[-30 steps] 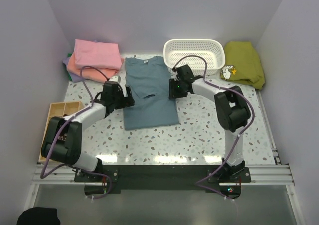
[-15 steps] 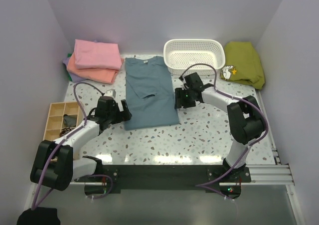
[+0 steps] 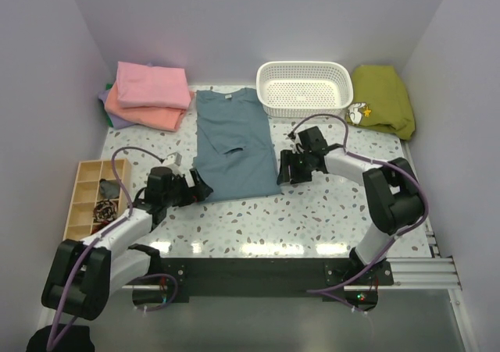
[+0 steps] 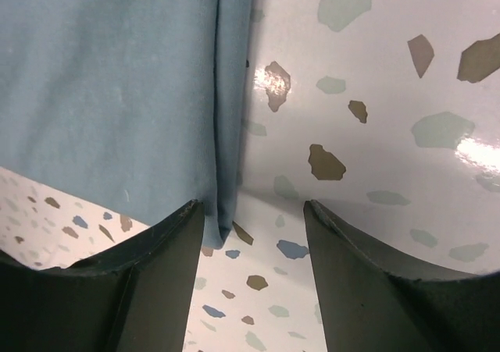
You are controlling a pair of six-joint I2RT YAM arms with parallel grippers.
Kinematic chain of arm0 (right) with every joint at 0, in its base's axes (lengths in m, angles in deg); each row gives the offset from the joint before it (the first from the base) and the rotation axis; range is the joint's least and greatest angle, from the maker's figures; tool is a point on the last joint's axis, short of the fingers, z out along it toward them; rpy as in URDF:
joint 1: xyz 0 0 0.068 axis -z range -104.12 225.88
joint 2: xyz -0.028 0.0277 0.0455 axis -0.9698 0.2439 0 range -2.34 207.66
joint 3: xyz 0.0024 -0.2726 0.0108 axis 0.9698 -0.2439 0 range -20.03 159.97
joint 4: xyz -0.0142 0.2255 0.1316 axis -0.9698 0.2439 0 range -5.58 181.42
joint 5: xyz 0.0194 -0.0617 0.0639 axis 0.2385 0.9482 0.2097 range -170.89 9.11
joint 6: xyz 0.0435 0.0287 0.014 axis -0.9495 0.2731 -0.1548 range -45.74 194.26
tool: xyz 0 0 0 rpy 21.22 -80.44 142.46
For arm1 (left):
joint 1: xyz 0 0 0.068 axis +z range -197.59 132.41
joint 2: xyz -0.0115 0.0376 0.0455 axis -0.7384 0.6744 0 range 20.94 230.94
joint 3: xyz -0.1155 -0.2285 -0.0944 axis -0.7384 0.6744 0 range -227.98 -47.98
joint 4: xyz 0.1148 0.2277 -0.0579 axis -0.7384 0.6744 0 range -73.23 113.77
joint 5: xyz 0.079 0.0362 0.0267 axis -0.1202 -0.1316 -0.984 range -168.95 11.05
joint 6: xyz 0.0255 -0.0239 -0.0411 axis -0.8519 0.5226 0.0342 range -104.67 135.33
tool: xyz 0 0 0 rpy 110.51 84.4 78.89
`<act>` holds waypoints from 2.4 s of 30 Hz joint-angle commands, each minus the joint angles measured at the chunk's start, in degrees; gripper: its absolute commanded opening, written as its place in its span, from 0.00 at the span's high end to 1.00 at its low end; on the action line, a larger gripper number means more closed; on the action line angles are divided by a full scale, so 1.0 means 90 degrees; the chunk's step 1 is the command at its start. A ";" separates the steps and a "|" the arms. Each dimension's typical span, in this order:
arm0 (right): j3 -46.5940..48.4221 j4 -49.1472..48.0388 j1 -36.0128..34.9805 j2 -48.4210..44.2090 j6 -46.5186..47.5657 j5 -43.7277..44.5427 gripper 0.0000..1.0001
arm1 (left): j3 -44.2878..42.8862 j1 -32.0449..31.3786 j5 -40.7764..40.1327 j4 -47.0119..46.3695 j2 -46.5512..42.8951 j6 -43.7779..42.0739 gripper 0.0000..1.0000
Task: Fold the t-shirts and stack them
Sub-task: Grab one side of the 2/3 rectangular tshirt with both arms, then fold the long partially folded tshirt into a neat square
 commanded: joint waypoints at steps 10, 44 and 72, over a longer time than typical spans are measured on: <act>-0.0720 -0.1031 0.0051 0.0623 -0.0938 -0.1795 0.43 | 0.0745 0.0013 0.1175 -0.0958 0.0574 0.0363 0.00; -0.2184 -0.1158 0.0002 -0.0753 -0.1221 -0.1727 1.00 | 0.0794 -0.0514 0.1048 0.0653 -0.0401 0.1006 1.00; -0.2440 0.1147 -0.1424 -0.4836 -0.1925 -0.0879 1.00 | -0.2035 -0.1482 -0.0290 0.5546 -0.3539 0.1986 1.00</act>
